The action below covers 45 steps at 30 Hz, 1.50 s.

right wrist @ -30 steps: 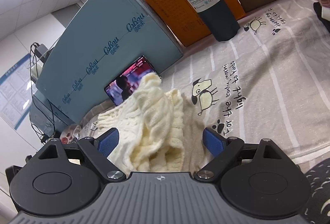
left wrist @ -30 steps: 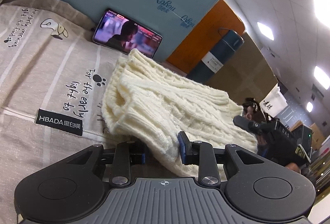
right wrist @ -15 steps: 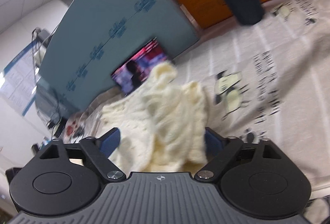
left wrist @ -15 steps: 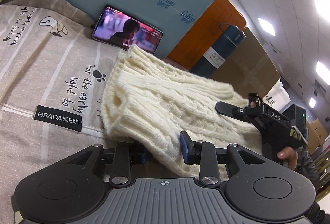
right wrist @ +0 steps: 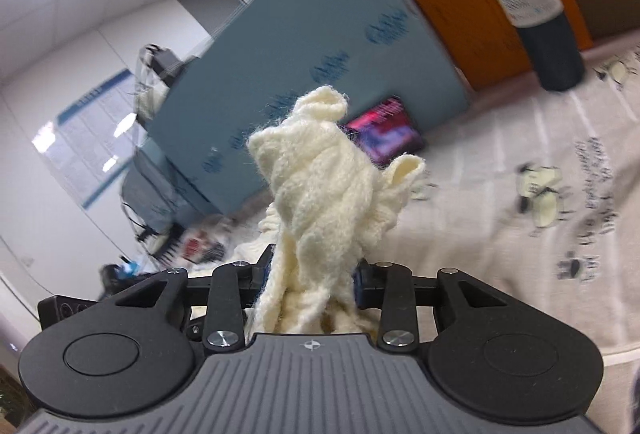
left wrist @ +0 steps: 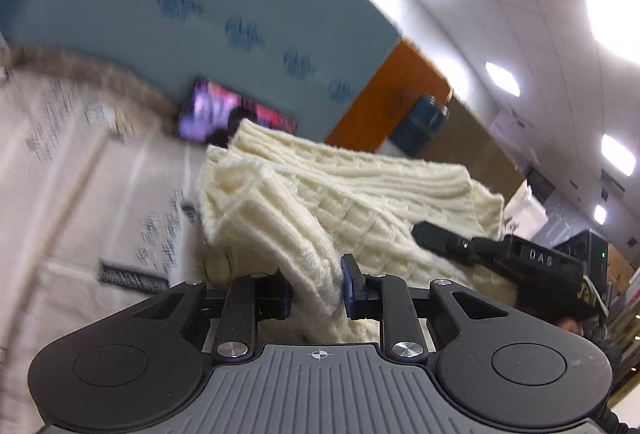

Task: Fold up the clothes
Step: 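Lift the folded sweater with both grippers and carry it toward the pink desk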

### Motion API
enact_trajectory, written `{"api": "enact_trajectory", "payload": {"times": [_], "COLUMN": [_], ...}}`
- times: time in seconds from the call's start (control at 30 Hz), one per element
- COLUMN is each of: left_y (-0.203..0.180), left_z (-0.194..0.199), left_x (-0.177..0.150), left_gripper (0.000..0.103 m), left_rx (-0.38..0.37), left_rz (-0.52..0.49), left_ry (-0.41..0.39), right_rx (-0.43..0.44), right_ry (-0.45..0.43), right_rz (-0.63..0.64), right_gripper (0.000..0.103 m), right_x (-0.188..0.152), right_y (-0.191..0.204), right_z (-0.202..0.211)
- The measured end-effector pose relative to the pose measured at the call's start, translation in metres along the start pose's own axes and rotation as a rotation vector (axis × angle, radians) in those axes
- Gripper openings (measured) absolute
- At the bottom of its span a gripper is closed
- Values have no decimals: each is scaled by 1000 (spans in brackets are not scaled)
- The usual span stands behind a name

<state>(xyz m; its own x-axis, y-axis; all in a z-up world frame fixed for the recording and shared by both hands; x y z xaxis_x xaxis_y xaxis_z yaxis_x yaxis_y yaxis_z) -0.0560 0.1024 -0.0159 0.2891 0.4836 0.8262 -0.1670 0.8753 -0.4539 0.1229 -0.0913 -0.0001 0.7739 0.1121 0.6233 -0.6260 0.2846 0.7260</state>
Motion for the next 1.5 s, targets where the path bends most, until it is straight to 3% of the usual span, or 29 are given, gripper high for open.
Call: {"api": "enact_trajectory", "payload": {"times": [0.17, 0.27, 0.67, 0.87, 1.07, 1.3, 1.5], "left_y": [9, 22, 116, 170, 224, 250, 249], "left_z": [42, 67, 161, 169, 170, 167, 166], "left_x": [24, 39, 82, 85, 80, 66, 62], "left_gripper": [22, 22, 22, 22, 23, 24, 42], "left_rx": [51, 118, 397, 479, 543, 666, 745], "left_rz": [-52, -84, -75, -4, 94, 155, 150], "left_ry": [-131, -197, -381, -376, -357, -267, -238], "right_rx": [88, 140, 302, 292, 266, 214, 91], "right_ry": [-33, -23, 79, 123, 201, 281, 258], "right_rz": [47, 70, 69, 72, 88, 129, 186], "right_gripper": [32, 32, 32, 32, 32, 34, 43], "right_x": [6, 8, -11, -25, -40, -59, -65], "right_y": [41, 67, 164, 188, 187, 173, 163], "right_z": [-13, -37, -173, -240, -300, -348, -354]}}
Point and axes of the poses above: each gripper's, at about its wrist camera, not at the fingertips, and z roughly against the way its jaws point, y to its left, x to its top, the point moved 5 cm from there along -z, roughly the way its jaws point, and after that the axes turned 7 degrees about -z, right-handed, at the moved point
